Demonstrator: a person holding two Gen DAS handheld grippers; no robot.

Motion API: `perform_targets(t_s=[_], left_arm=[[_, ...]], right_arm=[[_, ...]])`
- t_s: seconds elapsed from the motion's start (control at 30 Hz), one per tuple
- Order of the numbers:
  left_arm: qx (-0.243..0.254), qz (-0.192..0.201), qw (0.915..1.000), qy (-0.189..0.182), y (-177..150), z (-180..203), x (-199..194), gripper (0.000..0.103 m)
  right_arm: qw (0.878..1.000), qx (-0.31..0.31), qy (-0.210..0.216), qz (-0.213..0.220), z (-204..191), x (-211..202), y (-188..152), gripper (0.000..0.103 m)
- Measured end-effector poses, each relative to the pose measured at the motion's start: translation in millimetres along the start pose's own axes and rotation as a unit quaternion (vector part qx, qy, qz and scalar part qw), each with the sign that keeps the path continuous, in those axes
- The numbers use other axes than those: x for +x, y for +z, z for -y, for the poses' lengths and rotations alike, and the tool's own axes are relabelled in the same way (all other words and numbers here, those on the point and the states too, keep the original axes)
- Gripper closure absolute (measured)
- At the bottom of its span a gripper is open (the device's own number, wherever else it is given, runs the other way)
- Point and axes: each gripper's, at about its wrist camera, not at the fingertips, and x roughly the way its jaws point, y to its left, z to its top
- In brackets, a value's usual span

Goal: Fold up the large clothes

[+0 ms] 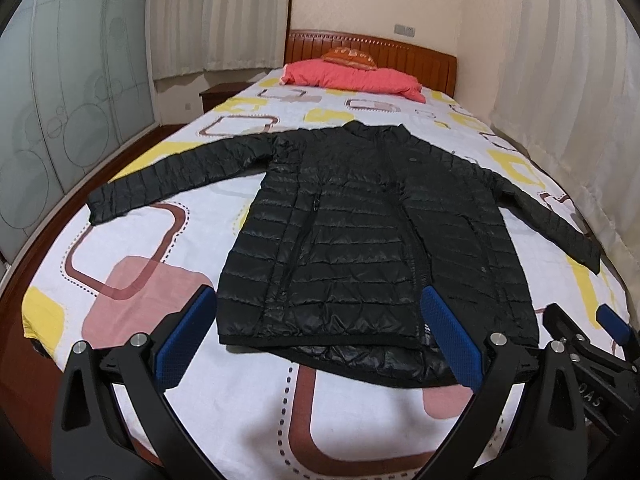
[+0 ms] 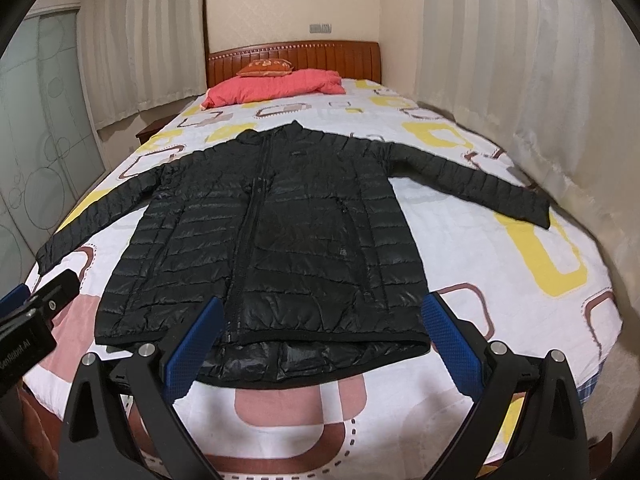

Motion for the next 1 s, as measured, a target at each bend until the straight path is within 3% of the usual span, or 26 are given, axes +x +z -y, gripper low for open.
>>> perform_targets(t_s=[0.13,0.27,0.3,0.33,0.37,0.4,0.43,0.47,0.53,0.6,0.7,0.77,0.93,1.0], left_arm=[[-0.023,-0.027,0.9993,0.01,11,-16,39,0.002],[-0.076,-0.059,0.9952,0.014,27,-50,91,0.004],[-0.084,-0.063,0.9943,0.017,30,-55,101,0.009],[-0.095,-0.075,0.9922,0.03,35,-66,119,0.023],[-0.107,-0.086,0.9897,0.039,39,-76,136,0.029],[-0.119,-0.092,0.9877,0.042,42,-85,147,0.029],[-0.135,-0.098,0.9849,0.046,45,-95,160,0.029],[-0.151,-0.103,0.9816,0.053,49,-107,172,0.029],[-0.175,-0.102,0.9771,0.065,54,-123,188,0.028],[-0.202,-0.102,0.971,0.077,59,-140,202,0.019],[-0.244,-0.093,0.9609,0.093,64,-167,219,0.014],[-0.261,-0.09,0.9557,0.101,63,-179,227,0.012],[-0.323,-0.089,0.9361,0.108,52,-215,246,0.011],[-0.327,-0.067,0.9363,0.11,52,-218,244,0.009]], right_arm=[[1.0,0.022,0.012,-0.019,17,32,11,0.005],[0.997,0.074,0.025,-0.029,49,71,23,0.005],[0.995,0.095,0.026,-0.029,62,83,28,0.005],[0.994,0.107,0.025,-0.029,72,91,31,0.006],[0.992,0.123,0.019,-0.028,86,102,36,0.011],[0.991,0.133,0.014,-0.027,96,111,40,0.018],[0.989,0.148,0.006,-0.027,113,124,46,0.038],[0.987,0.16,0.0,-0.029,124,133,50,0.046],[0.979,0.201,-0.008,-0.026,156,152,56,0.046],[0.97,0.242,-0.004,-0.01,187,165,59,0.044],[0.947,0.32,-0.01,0.015,244,188,60,0.031],[0.934,0.356,-0.018,0.02,275,201,58,0.031],[0.887,0.459,-0.029,0.05,352,226,43,0.031],[0.874,0.48,-0.032,0.069,367,230,41,0.031]])
